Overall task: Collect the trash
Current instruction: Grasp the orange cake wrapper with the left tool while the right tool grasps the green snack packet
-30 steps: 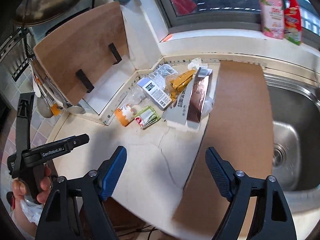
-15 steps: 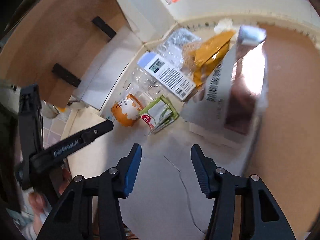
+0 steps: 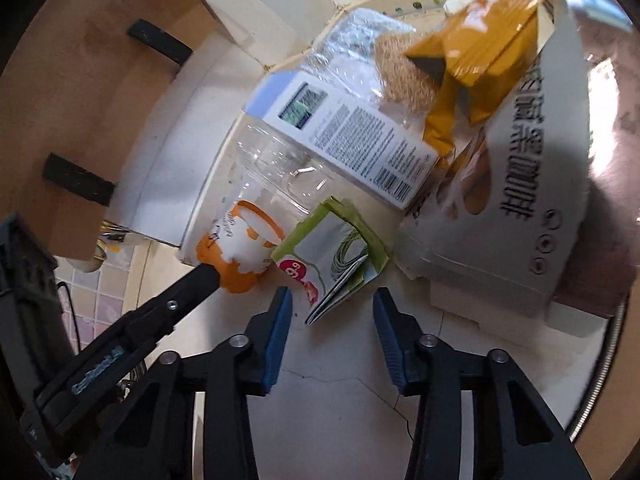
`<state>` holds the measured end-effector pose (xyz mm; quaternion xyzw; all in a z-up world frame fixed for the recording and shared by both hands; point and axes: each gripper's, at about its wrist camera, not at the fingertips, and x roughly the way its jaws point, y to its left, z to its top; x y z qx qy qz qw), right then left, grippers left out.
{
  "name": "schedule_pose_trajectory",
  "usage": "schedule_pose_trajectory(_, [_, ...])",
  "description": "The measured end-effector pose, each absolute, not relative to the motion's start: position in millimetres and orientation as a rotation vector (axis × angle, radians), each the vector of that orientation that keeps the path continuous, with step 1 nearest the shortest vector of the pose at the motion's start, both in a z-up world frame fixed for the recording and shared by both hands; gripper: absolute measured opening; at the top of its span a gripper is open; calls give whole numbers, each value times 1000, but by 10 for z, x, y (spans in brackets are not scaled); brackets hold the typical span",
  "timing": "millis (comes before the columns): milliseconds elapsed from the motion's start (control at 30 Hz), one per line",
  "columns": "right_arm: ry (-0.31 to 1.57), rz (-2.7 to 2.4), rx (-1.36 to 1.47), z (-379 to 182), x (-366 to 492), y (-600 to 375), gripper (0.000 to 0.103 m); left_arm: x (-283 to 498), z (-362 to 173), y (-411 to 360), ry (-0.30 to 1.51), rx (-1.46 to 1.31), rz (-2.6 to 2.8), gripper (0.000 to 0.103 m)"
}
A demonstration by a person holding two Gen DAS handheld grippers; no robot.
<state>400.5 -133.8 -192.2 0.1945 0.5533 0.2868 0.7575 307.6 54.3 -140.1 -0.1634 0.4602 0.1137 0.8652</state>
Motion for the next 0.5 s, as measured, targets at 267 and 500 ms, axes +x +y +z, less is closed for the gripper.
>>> schedule_pose_trajectory(267, [1190,598,434,-1989,4058,-1227,16,3148,-1452,590,950,-368,236,49])
schedule_pose_trajectory(500, [1175,567,422,-2038,4005,-1282,6,3274,-1579,606,956,-429,203,33])
